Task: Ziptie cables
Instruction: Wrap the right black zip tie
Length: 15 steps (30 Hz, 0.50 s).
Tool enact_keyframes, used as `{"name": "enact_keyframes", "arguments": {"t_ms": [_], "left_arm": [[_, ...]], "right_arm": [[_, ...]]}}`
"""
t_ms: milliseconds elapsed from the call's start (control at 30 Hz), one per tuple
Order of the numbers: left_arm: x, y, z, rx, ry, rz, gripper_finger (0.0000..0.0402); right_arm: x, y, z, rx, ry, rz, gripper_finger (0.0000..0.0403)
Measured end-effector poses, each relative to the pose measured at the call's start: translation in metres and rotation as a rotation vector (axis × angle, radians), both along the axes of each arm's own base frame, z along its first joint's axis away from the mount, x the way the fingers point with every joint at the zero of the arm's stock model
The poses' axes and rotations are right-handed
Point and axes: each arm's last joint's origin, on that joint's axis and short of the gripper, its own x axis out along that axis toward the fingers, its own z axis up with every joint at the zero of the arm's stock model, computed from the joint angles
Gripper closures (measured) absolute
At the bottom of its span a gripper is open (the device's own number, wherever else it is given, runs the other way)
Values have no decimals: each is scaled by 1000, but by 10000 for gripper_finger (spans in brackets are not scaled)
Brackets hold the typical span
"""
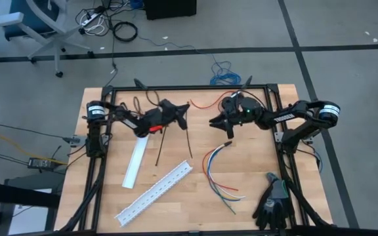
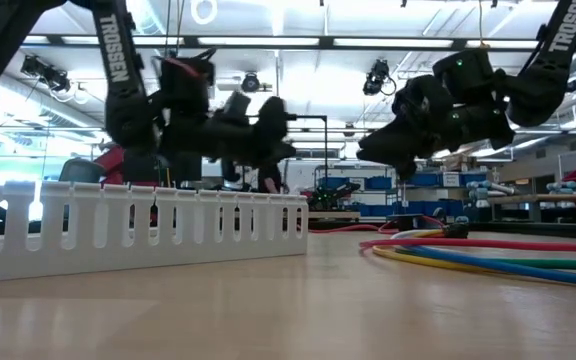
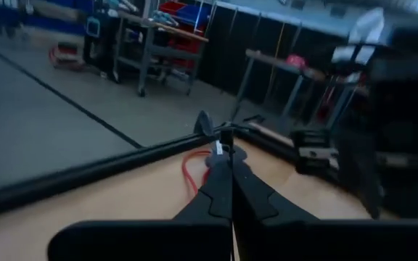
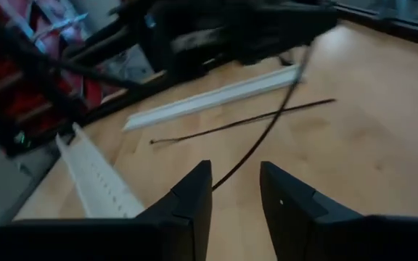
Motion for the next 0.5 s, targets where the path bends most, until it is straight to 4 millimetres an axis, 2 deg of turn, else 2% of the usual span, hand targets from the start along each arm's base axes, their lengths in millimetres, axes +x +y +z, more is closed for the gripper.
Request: {"name": "enact_keyframes", "arguments": {"t_ms": [167, 333, 500], "left_arm": [[-15, 4, -7, -126, -83, -53, 401], [-12, 5, -4, -143, -102, -111, 401], [-10, 5, -2, -205, -152, -133, 401]], "right_arm": [[8, 19, 0, -209, -11, 40, 320], [23, 39, 3, -478, 34, -15, 330], [45, 55, 13, -699, 193, -40, 333]]}}
